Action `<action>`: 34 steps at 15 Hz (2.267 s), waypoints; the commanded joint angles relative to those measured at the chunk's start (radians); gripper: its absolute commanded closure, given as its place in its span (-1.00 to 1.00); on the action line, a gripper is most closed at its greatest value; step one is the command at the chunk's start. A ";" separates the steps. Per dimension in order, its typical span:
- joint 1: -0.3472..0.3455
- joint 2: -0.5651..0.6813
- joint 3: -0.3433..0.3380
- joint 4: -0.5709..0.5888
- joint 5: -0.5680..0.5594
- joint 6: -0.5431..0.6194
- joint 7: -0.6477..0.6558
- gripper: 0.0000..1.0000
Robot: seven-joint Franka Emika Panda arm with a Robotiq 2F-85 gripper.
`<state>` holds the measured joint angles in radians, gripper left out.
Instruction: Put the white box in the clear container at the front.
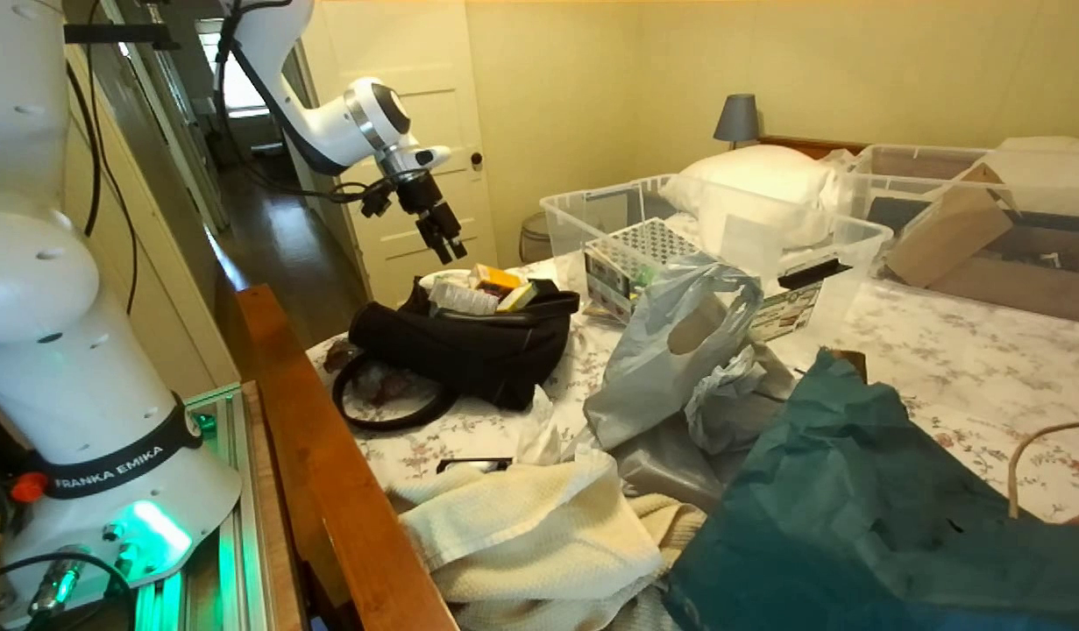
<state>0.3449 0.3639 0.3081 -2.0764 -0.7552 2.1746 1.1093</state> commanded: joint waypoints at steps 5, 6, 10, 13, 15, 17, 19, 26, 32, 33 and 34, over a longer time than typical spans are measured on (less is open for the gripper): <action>0.027 -0.004 -0.031 -0.004 0.031 0.022 -0.030 -1.00; 0.011 -0.005 -0.031 -0.010 0.056 0.045 -0.045 -1.00; -0.019 -0.031 -0.063 -0.060 0.126 0.155 -0.118 -1.00; -0.024 -0.026 -0.097 -0.064 0.194 0.143 -0.186 -1.00; -0.029 -0.013 -0.116 -0.055 0.245 0.120 -0.231 -1.00; -0.028 -0.006 -0.135 -0.048 0.291 0.111 -0.270 -1.00; -0.029 0.000 -0.148 -0.043 0.331 0.110 -0.306 -0.87; -0.021 0.038 -0.178 -0.031 0.398 0.113 -0.349 -0.68; -0.009 0.064 -0.196 -0.023 0.400 0.105 -0.325 0.43; -0.009 0.061 -0.198 -0.028 0.402 0.106 -0.322 0.56; -0.008 0.054 -0.200 -0.034 0.402 0.107 -0.315 0.72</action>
<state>0.3190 0.4138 0.1247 -2.1164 -0.3868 2.2953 0.7909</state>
